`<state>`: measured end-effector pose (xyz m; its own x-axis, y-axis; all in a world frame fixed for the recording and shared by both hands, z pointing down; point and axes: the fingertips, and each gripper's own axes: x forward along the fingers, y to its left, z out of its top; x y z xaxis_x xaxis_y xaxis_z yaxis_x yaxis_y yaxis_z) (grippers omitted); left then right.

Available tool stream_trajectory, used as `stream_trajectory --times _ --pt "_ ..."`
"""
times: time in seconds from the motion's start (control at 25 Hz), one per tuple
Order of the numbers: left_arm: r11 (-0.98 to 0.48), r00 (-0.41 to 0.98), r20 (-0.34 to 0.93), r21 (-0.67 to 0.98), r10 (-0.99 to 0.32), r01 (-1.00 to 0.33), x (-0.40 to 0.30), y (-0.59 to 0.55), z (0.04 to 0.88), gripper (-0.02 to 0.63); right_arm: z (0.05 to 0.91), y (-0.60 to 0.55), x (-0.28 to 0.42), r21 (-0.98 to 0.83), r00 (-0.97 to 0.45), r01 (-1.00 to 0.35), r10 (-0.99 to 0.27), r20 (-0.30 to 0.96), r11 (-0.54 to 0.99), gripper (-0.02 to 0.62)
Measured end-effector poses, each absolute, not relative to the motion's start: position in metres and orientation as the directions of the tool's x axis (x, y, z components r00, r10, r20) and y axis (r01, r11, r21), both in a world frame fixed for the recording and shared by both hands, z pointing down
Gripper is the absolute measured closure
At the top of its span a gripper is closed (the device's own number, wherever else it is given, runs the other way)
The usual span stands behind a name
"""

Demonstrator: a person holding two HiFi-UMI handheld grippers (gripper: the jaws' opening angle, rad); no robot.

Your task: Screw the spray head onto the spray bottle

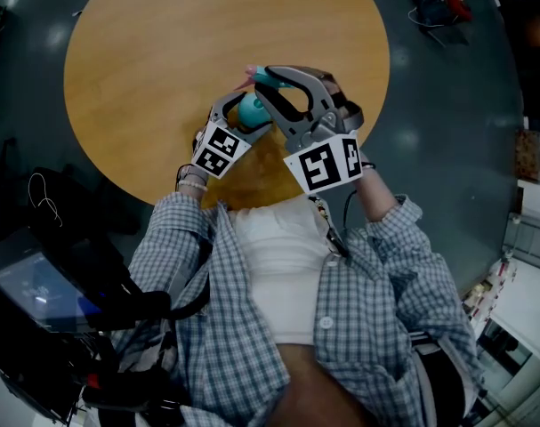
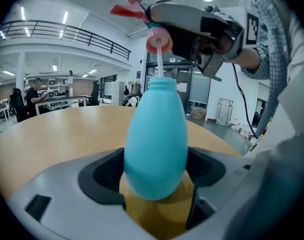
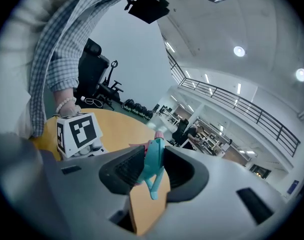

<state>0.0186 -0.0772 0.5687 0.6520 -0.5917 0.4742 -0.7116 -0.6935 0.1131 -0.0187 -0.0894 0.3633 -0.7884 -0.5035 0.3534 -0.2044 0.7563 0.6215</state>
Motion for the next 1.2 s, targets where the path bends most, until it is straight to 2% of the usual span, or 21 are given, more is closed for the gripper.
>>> stream_trajectory --times 0.48,0.88,1.08,1.2 --pt "-0.693 0.648 0.477 0.107 -0.593 -0.713 0.017 -0.077 0.561 0.216 0.411 -0.074 -0.033 0.669 -0.782 -0.165 -0.51 0.359 0.725 0.477" --pt "-0.698 0.655 0.477 0.112 -0.586 -0.707 0.02 -0.074 0.566 0.216 0.417 -0.06 -0.028 0.697 -0.77 -0.167 -0.534 0.35 0.698 0.477" --pt "-0.697 0.656 0.475 0.116 -0.586 -0.707 0.019 -0.075 0.564 0.216 0.419 -0.058 -0.031 0.664 -0.769 -0.161 -0.514 0.38 0.731 0.48" --pt "-0.697 0.655 0.476 0.116 -0.587 -0.708 0.019 -0.077 0.561 0.216 0.42 -0.06 -0.033 0.608 -0.77 -0.162 -0.485 0.415 0.777 0.46"
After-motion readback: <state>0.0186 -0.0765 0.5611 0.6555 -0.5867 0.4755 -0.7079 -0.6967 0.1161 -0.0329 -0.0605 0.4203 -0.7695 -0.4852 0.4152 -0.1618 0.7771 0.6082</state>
